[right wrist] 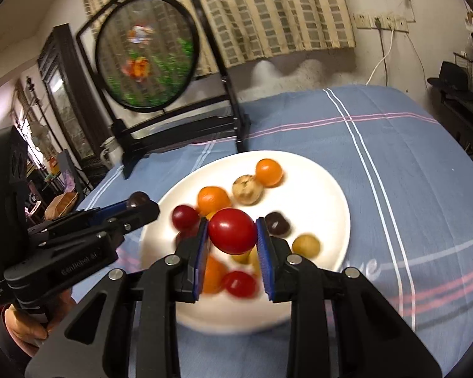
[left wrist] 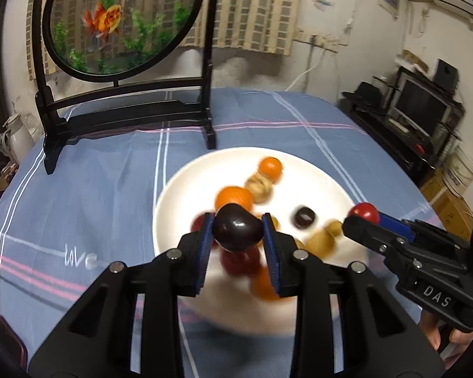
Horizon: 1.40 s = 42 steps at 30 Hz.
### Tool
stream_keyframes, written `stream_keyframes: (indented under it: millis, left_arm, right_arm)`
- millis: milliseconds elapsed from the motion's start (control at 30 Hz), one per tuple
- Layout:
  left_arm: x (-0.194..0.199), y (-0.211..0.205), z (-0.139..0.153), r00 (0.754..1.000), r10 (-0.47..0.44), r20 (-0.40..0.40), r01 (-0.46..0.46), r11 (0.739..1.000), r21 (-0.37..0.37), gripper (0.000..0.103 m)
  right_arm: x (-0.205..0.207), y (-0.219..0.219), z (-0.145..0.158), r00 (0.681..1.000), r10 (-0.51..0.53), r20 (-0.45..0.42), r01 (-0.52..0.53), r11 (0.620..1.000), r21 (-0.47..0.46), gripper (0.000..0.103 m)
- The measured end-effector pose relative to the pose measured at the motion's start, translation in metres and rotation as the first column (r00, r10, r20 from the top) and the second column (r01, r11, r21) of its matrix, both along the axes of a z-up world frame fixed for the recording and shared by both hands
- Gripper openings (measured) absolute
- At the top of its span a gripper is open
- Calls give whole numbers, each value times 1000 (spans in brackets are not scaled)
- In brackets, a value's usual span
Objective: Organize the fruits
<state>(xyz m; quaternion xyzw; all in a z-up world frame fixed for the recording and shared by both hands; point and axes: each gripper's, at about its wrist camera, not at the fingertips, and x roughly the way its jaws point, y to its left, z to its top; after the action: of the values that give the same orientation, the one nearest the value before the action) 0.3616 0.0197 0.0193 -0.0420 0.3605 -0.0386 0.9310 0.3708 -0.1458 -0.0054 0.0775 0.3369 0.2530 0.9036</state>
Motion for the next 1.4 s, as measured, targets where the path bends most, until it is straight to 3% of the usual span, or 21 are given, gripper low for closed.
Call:
stream_keyframes:
  millis: [267,300,333,367,400,567,600,633,667,700,867,1033,1133,1200,1400]
  left_arm:
    - [52,10,-22,997,45,-59,-45,999,4,33]
    - [53,11,-23,996,61,-63,-60,998,14,37]
    - [52,11,-24,995,76,-64,-74,997,26,65]
    - [49,12,-23,993,102,-54,-100,994,42,87]
    - [45,12,-20,991,129,-32,-127,990,58,88]
    - [2,10,1,993,117,9,-117,986,122,95]
    - [-10,11,4,993,114,19,-116,985,129,96]
    - [-21,12,7,993,115,29,-118,984,132,98]
    - [-40,14,9,992,122,46,-127,983,132,99]
    - [-55,15,9,990,127,52,-133,982,131,99]
    - [-118,16,-3,988,148,34,-151,979,137,99]
    - [-167,13,-31,990,138,32,-142,979,144,99]
    - [-175,12,-38,989,147,1,-145,977,155,99]
    - [-181,9,-37,988,153,31,-156,972,173,99]
    - [-184,6,-38,992,122,31,-125,978,167,99]
  right_arm:
    - [51,15,-22,998,36,-43,-38,997,-68,31]
    - [51,17,-23,998,47,-46,-51,996,-79,37]
    - [51,18,-24,997,58,-52,-62,994,-85,51]
    - [49,18,-24,997,55,-53,-59,994,-87,58]
    - [47,16,-21,998,47,-46,-50,995,-84,62]
    - [21,6,-3,999,39,-17,-40,996,-84,64]
    - [9,2,1,999,39,-4,-39,995,-92,69]
    - [0,0,2,999,36,1,-36,994,-108,87]
    - [-14,-2,3,999,34,9,-32,990,-136,99]
    - [-26,-5,4,999,33,26,-29,988,-151,102]
    - [-93,-24,1,988,-7,152,40,976,-212,102]
    - [-128,-32,-22,992,19,123,9,974,-227,102]
    - [-151,-26,-30,987,74,145,-30,959,-283,102]
    - [-162,-23,-31,981,94,171,-39,953,-299,102]
    - [-171,-27,-29,975,105,194,-48,959,-280,102]
